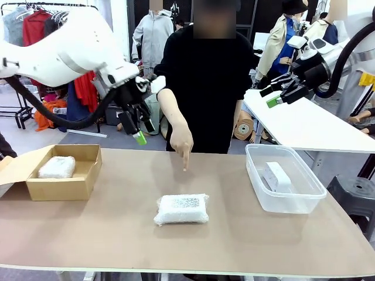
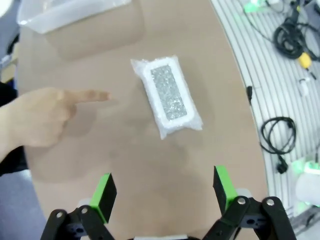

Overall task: Separate and place wrapped and unwrapped clocks.
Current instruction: Pick up the Digital clock indicated by the person.

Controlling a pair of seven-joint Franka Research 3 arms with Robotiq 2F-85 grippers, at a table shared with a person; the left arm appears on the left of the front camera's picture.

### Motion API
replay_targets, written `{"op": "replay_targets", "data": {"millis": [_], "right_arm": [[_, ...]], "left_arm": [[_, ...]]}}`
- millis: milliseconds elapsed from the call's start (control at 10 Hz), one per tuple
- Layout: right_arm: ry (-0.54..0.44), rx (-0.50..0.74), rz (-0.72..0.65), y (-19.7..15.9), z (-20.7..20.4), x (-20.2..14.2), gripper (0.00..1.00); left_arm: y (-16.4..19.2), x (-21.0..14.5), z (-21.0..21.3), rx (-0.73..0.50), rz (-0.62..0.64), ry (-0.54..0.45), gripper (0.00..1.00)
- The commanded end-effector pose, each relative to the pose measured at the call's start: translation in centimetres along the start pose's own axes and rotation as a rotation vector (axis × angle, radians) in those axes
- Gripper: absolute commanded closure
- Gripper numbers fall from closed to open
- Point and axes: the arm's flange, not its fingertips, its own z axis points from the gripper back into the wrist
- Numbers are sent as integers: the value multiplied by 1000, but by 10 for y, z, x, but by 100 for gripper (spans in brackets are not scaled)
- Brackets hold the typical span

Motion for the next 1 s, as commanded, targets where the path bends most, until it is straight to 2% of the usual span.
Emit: {"op": "replay_targets", "data": {"millis": [0,200,300,800,900], "right_arm": [[-3,-4,15,2,0,1,0],[-3,-4,15,2,0,1,0],[-3,-4,15,2,0,1,0],[-3,-4,15,2,0,1,0],[-3,-4,15,2,0,1,0]], "left_arm": [[9,4,-23,-18,21,70,0],[14,7,-35,-25,11,-23,0],[7,5,-33,-37,-4,44,0],[9,6,-37,-36,-1,32,0],[11,22,-56,-79,112,83,0]]}}
